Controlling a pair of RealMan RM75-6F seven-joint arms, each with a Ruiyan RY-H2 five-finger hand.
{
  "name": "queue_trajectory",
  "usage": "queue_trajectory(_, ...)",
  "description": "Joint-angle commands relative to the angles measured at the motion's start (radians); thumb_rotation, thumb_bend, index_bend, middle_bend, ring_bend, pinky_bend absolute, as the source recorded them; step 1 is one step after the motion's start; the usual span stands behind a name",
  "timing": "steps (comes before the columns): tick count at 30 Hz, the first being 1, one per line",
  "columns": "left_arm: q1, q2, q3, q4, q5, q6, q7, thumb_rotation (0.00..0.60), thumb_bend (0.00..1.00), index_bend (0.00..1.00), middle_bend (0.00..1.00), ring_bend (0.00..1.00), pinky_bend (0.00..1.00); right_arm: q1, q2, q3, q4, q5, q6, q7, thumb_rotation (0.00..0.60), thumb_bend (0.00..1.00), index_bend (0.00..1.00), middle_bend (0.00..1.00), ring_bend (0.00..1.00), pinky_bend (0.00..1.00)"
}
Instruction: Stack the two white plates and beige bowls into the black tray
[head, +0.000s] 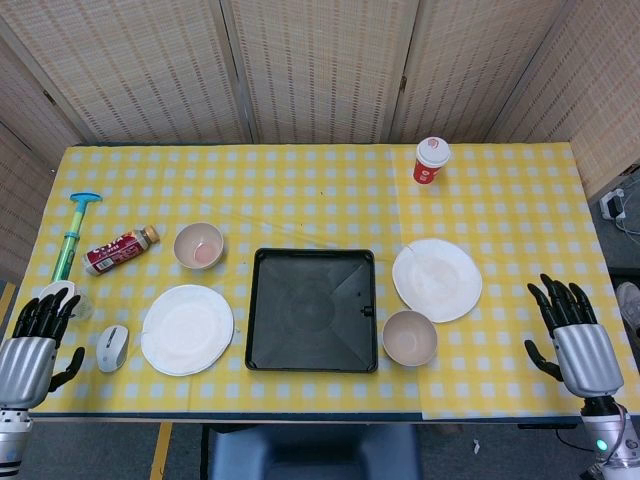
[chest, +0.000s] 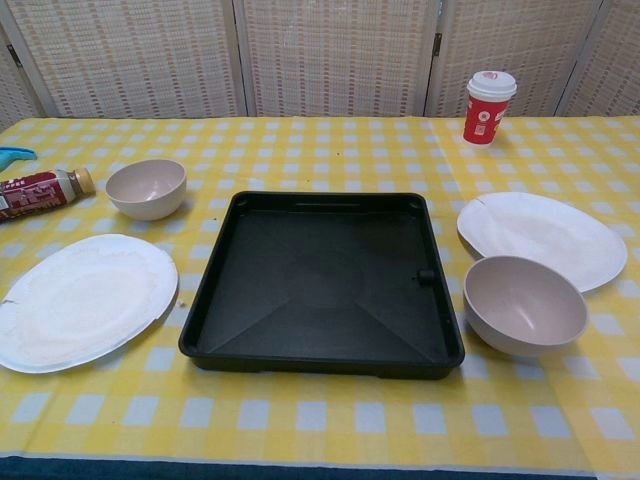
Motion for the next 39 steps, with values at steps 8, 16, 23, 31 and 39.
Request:
queue_trajectory(8,-0.030,-0.009,0.002,0.007,0.007,-0.045,-0.011,0.600,0.46,0.05,0.04,0.01,0.08,-0.034,-0.020,-0.004,0.028,-0.029,0.079,-0.049,0.600,0.37,0.04,0.00,0.00,0.00)
queue_trajectory(16,-0.041,-0.008,0.007,0.014,0.002,-0.068,-0.026,0.600,0.46,0.05,0.04,0.01,0.08,-0.018,-0.067,-0.026,0.131,-0.103,0.081,-0.087,0.600,0.37,0.29,0.00,0.00,0.00)
queue_trajectory(23,-0.039,-0.006,0.002,0.008,-0.010,-0.064,-0.019,0.600,0.46,0.05,0.04,0.01,0.08,0.041,-0.122,-0.014,0.299,-0.076,-0.019,-0.033,0.600,0.37,0.39,0.00,0.00,0.00)
queue_trajectory(31,-0.056,-0.016,-0.001,0.020,-0.037,-0.105,-0.017,0.600,0.45,0.04,0.04,0.01,0.08,0.099,-0.220,0.024,0.429,-0.007,-0.111,-0.036,0.600,0.37,0.40,0.00,0.00,0.00)
queue_trajectory(39,-0.068,-0.022,-0.009,0.032,-0.073,-0.138,-0.014,0.600,0.43,0.02,0.04,0.01,0.08,0.173,-0.317,0.038,0.594,0.020,-0.207,0.029,0.600,0.37,0.43,0.00,0.01,0.00)
